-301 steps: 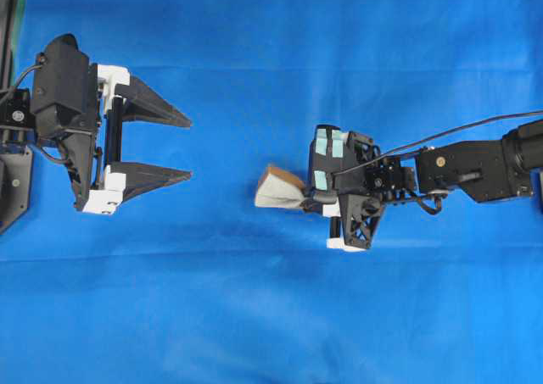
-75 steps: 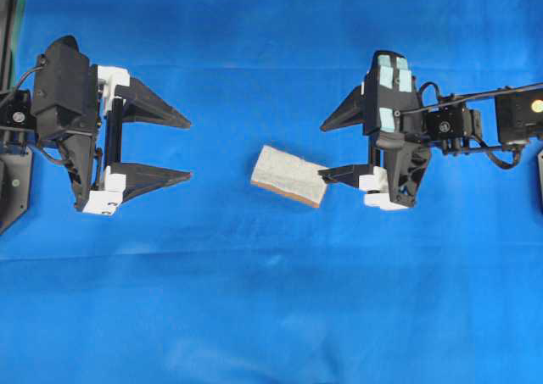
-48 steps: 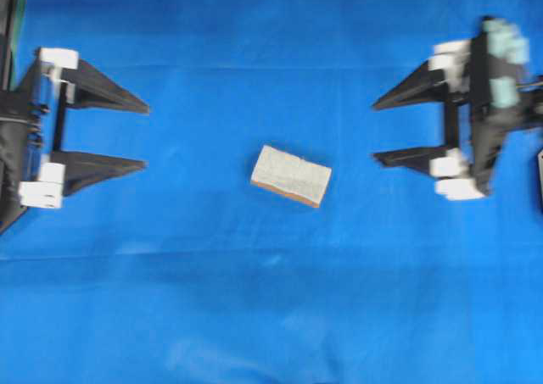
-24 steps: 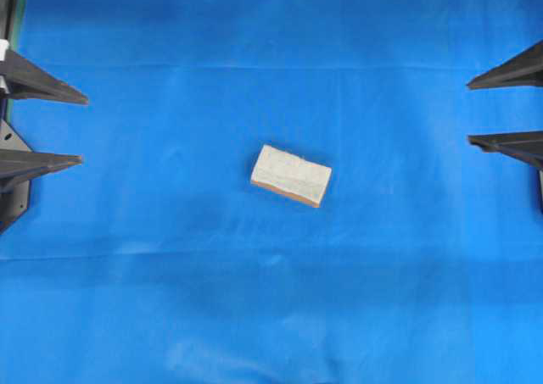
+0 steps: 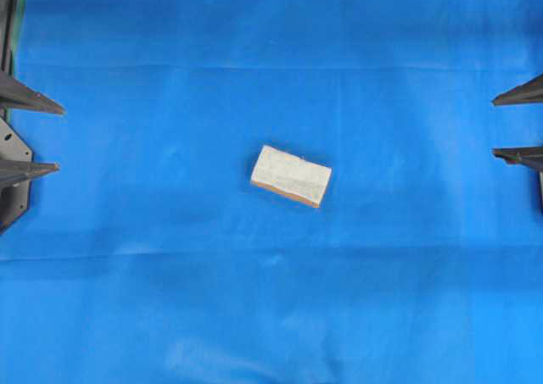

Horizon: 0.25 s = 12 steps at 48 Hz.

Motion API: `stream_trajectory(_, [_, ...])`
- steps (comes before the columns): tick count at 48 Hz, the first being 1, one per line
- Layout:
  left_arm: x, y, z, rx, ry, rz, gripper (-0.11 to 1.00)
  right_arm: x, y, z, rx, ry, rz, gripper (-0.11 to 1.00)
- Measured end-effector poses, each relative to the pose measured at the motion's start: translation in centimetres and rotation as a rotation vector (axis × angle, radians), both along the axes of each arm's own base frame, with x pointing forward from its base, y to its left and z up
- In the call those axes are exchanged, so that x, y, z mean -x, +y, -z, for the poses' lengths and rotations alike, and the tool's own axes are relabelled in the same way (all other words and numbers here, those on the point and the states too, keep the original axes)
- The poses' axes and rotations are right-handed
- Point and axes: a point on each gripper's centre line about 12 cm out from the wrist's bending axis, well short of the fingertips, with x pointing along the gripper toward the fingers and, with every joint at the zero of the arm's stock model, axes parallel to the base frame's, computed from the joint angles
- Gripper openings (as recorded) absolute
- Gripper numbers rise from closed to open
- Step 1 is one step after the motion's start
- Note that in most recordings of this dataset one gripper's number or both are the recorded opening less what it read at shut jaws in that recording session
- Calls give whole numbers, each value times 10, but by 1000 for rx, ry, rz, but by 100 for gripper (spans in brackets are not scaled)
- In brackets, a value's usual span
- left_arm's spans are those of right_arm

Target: Hand over the sponge with the left arm and wipe it with the right arm.

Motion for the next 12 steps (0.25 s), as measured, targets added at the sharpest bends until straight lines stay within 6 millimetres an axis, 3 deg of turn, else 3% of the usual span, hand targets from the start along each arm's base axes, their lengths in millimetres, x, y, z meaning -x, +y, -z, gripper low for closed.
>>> stream_trajectory(12, [0, 0, 18, 9, 29, -2, 83, 3, 0, 14, -5, -9, 2, 71])
